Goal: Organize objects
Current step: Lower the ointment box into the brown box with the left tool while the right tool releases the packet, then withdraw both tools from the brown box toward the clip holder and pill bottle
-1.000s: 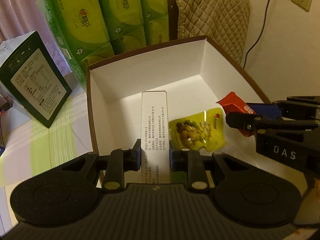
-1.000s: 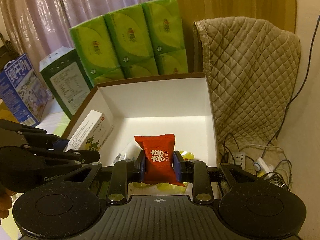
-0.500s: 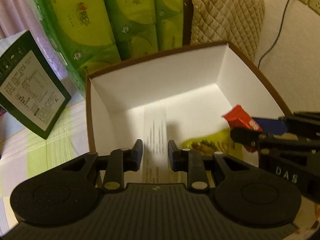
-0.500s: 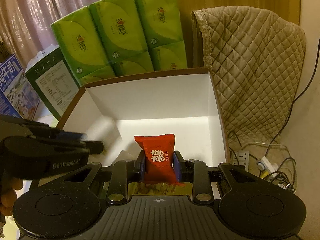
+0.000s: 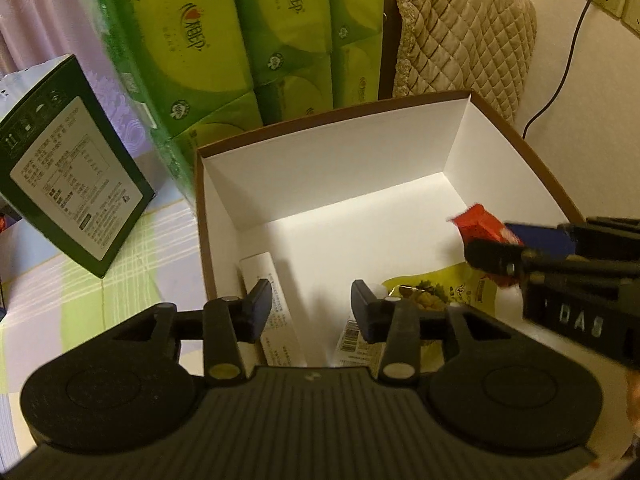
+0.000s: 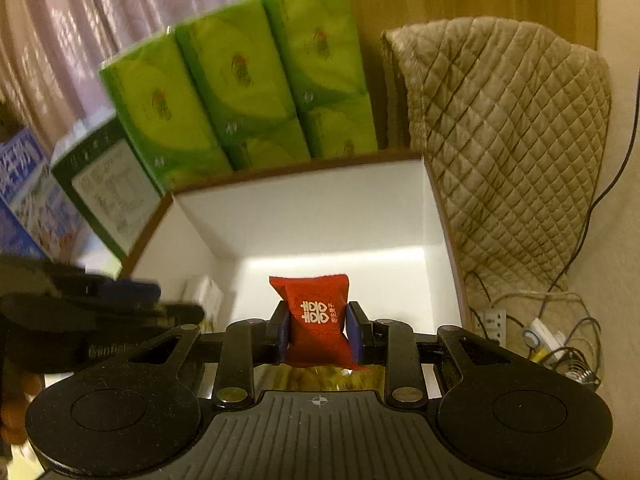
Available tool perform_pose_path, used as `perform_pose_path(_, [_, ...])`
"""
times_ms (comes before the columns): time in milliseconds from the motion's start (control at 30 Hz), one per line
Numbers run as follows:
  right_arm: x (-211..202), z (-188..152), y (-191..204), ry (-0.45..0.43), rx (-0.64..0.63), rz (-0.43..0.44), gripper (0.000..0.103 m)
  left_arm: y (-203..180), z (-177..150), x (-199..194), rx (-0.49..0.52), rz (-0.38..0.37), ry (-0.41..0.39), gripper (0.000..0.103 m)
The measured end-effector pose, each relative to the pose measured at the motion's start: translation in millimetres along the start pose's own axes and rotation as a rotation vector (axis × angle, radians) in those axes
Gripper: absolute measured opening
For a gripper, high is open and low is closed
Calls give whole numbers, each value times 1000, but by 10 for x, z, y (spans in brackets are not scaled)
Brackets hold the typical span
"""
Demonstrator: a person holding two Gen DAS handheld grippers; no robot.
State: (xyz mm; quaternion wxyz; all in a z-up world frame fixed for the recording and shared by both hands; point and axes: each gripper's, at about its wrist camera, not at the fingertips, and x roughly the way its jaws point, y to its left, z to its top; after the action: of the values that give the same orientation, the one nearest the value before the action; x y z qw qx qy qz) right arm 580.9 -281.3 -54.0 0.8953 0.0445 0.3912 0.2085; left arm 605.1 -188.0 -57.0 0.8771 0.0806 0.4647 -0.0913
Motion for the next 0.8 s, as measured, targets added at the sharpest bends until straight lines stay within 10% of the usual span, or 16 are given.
perform_pose_path(233, [-179, 50, -32, -103, 70, 13, 55, 78, -71, -182, -41, -15, -22, 60])
perform_pose_path(800, [-956, -170, 126, -124, 138, 52, 62, 151, -427, -1085, -105, -49, -117, 76])
